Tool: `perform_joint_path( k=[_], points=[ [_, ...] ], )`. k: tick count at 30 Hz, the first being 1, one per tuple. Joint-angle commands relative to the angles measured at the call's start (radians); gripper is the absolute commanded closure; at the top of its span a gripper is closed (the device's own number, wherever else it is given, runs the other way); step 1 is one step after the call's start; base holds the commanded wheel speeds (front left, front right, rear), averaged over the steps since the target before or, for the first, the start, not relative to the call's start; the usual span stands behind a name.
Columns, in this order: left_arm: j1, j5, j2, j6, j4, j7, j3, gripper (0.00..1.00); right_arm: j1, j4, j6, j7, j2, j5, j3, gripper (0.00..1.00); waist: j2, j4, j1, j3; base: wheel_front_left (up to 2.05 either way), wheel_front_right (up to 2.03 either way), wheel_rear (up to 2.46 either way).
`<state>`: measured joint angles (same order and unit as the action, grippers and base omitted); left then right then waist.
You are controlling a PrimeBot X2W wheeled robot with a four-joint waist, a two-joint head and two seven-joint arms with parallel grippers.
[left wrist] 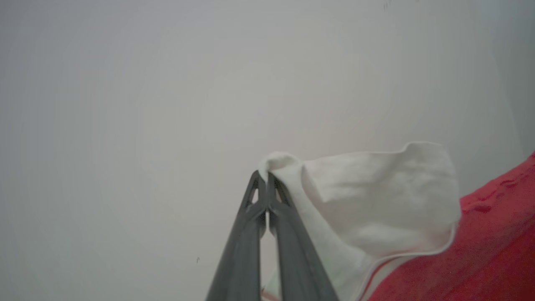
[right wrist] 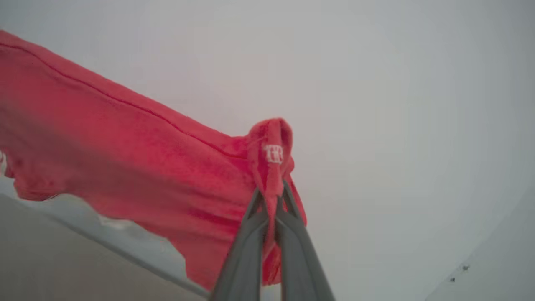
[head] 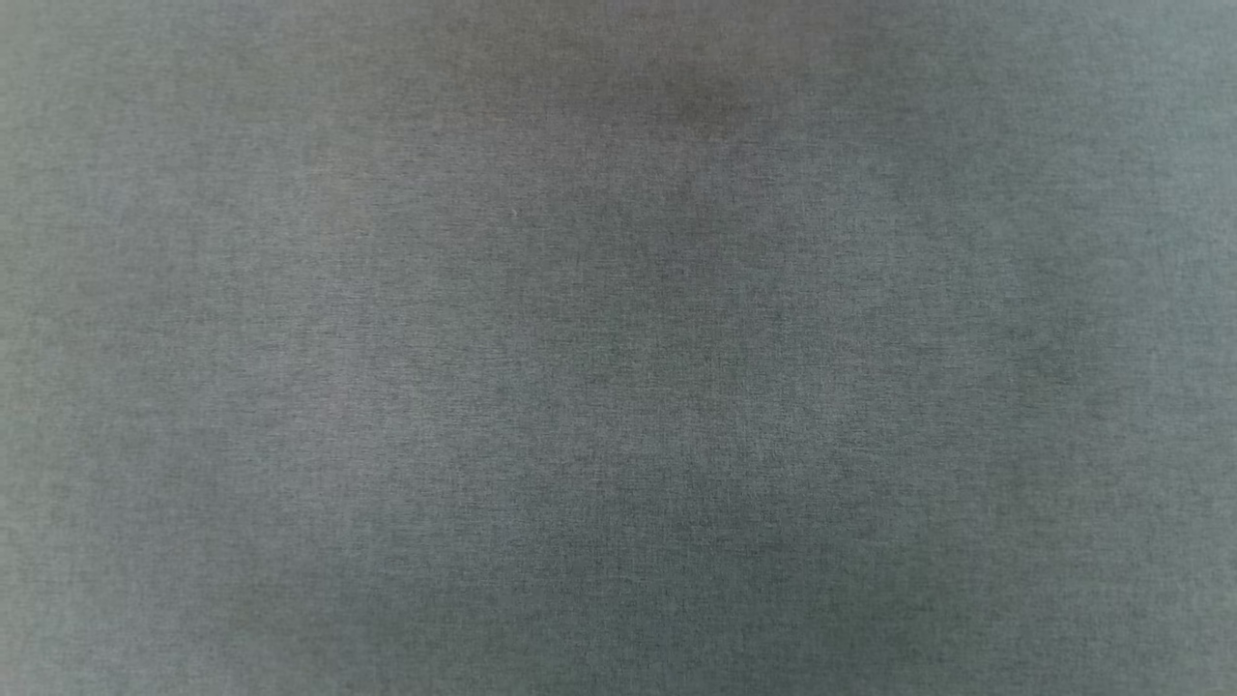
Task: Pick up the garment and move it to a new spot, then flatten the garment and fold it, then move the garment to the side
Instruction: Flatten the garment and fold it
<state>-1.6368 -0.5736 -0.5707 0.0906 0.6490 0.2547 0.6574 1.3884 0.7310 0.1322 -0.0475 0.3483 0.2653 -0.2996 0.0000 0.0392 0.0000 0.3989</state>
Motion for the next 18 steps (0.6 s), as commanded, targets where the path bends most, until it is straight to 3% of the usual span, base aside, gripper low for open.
perform_joint_path(
  k=[1,10,15,18],
  points=[
    [0.081,-0.026,-0.012,0.014,0.01,-0.001,0.018,1.0,-0.051,0.026,-0.003,0.018,0.003,0.031,-0.022,1.0,0.0,0.005,0.0,-0.007,0.0,0.0,0.0],
    [0.445,-0.196,-0.089,0.037,-0.054,-0.191,0.104,1.0,-0.308,0.029,-0.003,0.133,0.051,0.2,-0.149,1.0,0.0,0.028,0.0,-0.043,0.0,0.0,0.0],
    [0.639,-0.343,-0.142,0.037,-0.173,-0.361,0.134,1.0,-0.439,-0.039,-0.003,0.231,0.09,0.309,-0.21,1.0,0.0,0.035,0.0,-0.071,0.0,0.0,0.0],
    [0.757,-0.427,-0.189,0.008,-0.29,-0.459,0.141,1.0,-0.516,-0.114,-0.003,0.295,0.13,0.373,-0.246,1.0,0.0,0.035,0.0,-0.089,0.0,0.0,0.0]
  ],
)
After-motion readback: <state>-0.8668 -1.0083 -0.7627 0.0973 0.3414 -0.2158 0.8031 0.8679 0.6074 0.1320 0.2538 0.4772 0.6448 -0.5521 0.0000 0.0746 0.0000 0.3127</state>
